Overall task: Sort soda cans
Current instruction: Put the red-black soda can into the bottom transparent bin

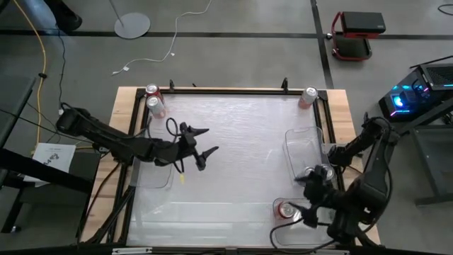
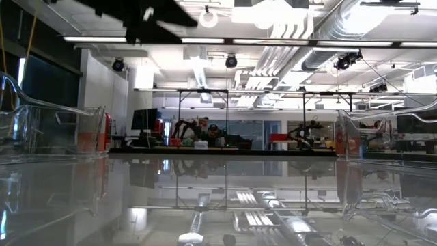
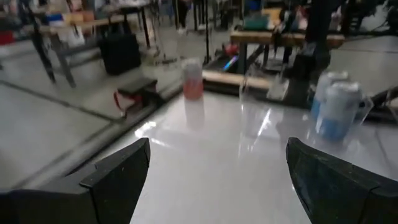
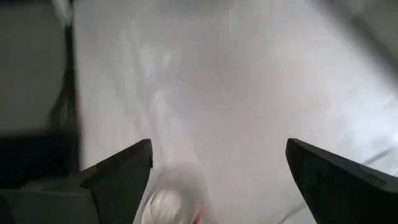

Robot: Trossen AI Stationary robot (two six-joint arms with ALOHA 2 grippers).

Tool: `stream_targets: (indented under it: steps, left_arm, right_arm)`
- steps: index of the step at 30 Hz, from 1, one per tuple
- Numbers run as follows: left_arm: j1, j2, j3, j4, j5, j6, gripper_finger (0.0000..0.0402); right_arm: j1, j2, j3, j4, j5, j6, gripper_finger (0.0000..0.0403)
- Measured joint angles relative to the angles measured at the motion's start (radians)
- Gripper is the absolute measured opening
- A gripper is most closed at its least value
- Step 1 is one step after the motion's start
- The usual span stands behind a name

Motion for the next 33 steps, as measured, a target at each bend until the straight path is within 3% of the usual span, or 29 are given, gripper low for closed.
stream_targets:
  steps: [2, 4, 7, 10, 14, 17, 20, 22, 24, 27, 33]
  left_arm:
    - [-0.004, -0.025, 0.021, -0.004, -0.037, 0.050, 0.0353]
    - [-0.008, -0.049, 0.032, -0.002, -0.123, 0.069, 0.0353]
    - [0.005, -0.084, 0.031, -0.059, -0.250, 0.050, 0.0353]
    - [0.038, -0.114, 0.030, -0.149, -0.292, 0.027, 0.0353]
    - [0.105, -0.139, 0.030, -0.235, -0.270, -0.007, 0.0353]
    - [0.156, -0.159, 0.030, -0.282, -0.212, -0.016, 0.0353]
    - [0.197, -0.183, 0.030, -0.343, -0.148, -0.041, 0.0353]
    - [0.217, -0.198, 0.038, -0.423, -0.129, -0.073, 0.0353]
    - [0.232, -0.205, 0.076, -0.559, -0.120, -0.133, 0.0353]
    - [0.258, -0.201, 0.182, -0.853, -0.064, -0.297, 0.0352]
    - [0.333, -0.127, 0.390, -1.422, 0.063, -0.672, 0.0340]
  right_arm:
    - [0.000, -0.001, 0.009, -0.034, 0.125, -0.002, 0.0362]
    - [-0.018, -0.001, -0.007, -0.055, 0.180, -0.002, 0.0362]
    - [-0.074, 0.000, -0.077, -0.066, 0.158, -0.020, 0.0362]
    - [-0.157, -0.002, -0.163, -0.061, 0.156, -0.097, 0.0362]
    - [-0.349, -0.058, -0.267, 0.086, 0.150, -0.410, 0.0362]
    - [-0.524, -0.142, -0.354, 0.333, 0.019, -0.763, 0.0362]
    - [-0.692, -0.235, -0.460, 0.637, -0.230, -1.081, 0.0362]
    - [-0.793, -0.286, -0.533, 0.830, -0.411, -1.211, 0.0362]
    - [-0.875, -0.320, -0.602, 1.005, -0.548, -1.276, 0.0362]
    - [-0.958, -0.340, -0.693, 1.212, -0.673, -1.320, 0.0362]
    - [-1.021, -0.336, -0.812, 1.444, -0.731, -1.402, 0.0362]
